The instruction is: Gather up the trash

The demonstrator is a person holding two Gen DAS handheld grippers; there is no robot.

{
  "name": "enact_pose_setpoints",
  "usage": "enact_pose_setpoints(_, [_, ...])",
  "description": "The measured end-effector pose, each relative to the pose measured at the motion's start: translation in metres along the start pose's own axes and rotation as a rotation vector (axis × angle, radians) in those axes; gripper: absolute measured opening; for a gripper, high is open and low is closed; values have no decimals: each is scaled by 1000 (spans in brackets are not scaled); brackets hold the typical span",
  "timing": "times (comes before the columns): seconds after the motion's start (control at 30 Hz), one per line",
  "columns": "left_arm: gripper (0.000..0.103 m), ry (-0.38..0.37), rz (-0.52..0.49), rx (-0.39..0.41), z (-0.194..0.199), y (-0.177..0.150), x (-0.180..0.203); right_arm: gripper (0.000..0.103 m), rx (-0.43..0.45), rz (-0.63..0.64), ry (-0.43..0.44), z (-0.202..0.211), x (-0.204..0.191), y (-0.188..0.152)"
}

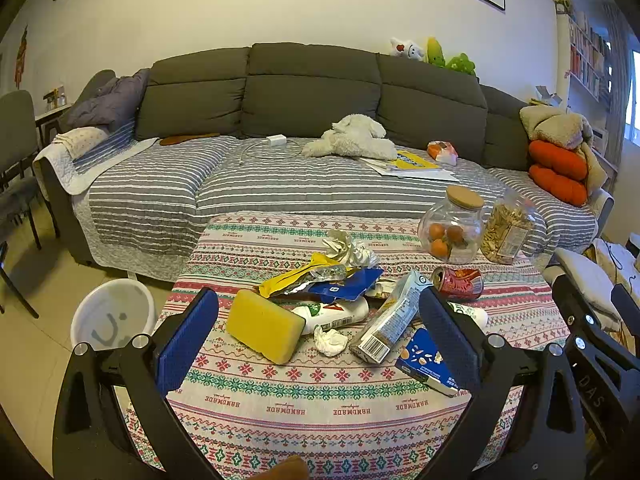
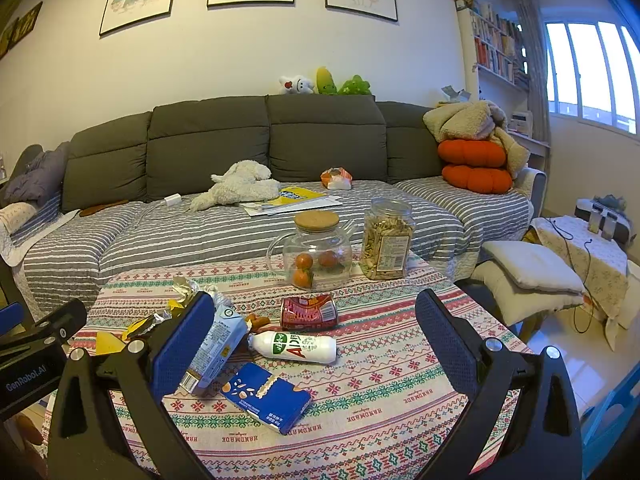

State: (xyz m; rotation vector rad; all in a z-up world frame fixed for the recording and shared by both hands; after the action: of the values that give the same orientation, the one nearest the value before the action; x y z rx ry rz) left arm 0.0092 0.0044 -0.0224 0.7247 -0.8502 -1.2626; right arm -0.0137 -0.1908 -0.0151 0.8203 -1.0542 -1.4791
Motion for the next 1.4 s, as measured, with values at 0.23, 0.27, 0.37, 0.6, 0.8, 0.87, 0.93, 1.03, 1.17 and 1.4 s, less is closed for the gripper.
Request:
enact_pose_setpoints(0.23, [96, 2, 0, 1, 0, 0, 0, 98, 0, -4, -2, 0, 1, 0])
enact_pose_setpoints(0.27, [96, 2, 1, 1, 0, 0, 0, 98, 0, -4, -1, 0, 1, 0])
enact_pose_setpoints(0.37, [96, 2, 0, 1, 0, 0, 0, 98, 1, -3, 0, 0, 0, 0])
enact_pose_setpoints(0.6, [96, 2, 0, -1, 1, -2, -1, 98, -2, -4, 0, 0, 0, 0])
enact_pose_setpoints(0.8, [96, 3, 0, -2, 0, -1, -1, 98, -2, -3, 0, 0, 0, 0])
enact_pose_setpoints(0.87, [96, 8, 0, -5, 0, -2, -2, 98, -4, -3, -1, -1, 0, -1])
enact_pose_setpoints(0.93, [96, 18, 4, -19, -3, -2, -3, 98, -20, -3, -2, -3, 0, -1])
enact_pose_setpoints(1.03, [96, 41, 17, -67, -12, 0, -8, 98, -72, -11, -8, -11, 1, -4])
enact_pose_setpoints(1.17, [96, 29, 85, -154, -29, 6, -25, 98, -157, -10, 17, -27, 0, -11])
enact_pose_setpoints(1.4, [96, -80, 189, -219, -58, 35, -63, 98, -252, -52, 73, -45, 2, -12])
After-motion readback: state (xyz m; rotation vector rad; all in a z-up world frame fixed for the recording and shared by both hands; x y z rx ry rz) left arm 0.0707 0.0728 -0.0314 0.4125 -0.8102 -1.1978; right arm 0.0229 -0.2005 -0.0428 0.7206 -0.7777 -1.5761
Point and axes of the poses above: each gripper's, at about its wrist camera, not at the fingertips, and z roughly against the way its jaws point, x to its right, y to its top, the point moved 1 cm from there along -z, roughly the way its jaws point, and after that the axes turned 5 degrees about z, right-handed, at the moved point
